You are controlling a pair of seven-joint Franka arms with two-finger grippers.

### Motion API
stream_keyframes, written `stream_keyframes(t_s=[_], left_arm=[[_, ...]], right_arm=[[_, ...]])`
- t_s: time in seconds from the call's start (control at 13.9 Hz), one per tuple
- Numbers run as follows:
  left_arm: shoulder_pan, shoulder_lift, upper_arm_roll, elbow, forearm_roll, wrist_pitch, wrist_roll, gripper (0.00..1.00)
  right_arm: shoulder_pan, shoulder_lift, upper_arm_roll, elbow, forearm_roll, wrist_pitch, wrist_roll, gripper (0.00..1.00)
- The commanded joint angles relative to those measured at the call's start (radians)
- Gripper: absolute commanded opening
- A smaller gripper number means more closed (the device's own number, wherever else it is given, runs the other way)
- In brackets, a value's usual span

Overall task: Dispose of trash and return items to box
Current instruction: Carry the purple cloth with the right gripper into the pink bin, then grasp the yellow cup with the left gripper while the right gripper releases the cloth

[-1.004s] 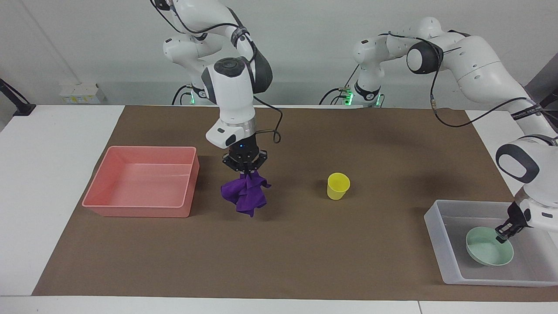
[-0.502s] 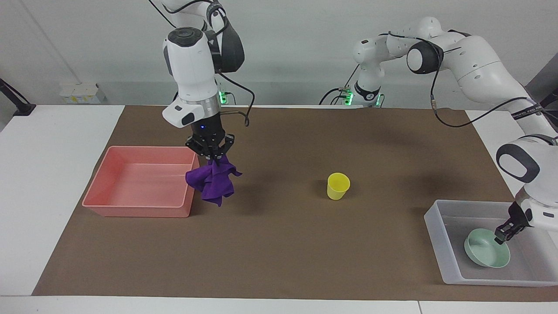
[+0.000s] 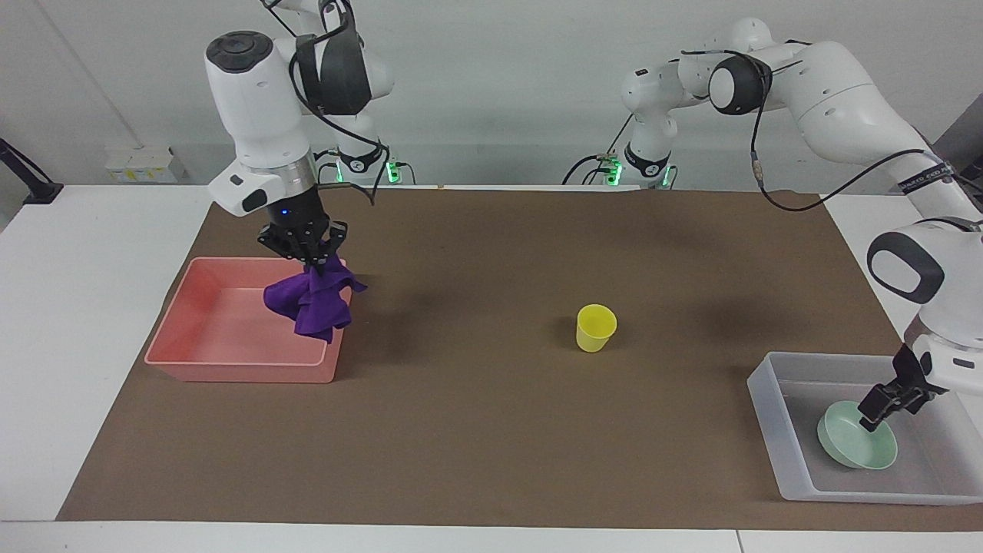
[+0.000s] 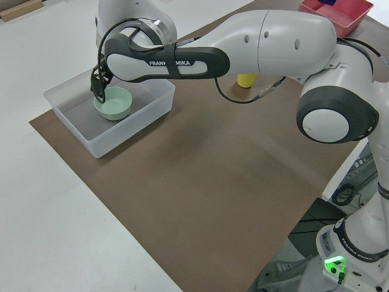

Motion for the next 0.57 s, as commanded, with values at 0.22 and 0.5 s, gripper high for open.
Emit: stream_keyframes(t_s=[0.22, 0.5], left_arm=[[-0.069, -0.351, 0.007, -0.422, 0.015, 0.020, 0.132, 1.00], [-0.142, -0.405, 0.007, -0.480, 0.015, 0.011, 0.129, 1.00]], right_arm=[[-0.140, -0.080, 0.013, -0.196, -0.002, 0.095, -0.148, 0.00], [-0.178, -0.064, 0.013, -0.298, -0.002, 0.250, -0.183, 0.00]])
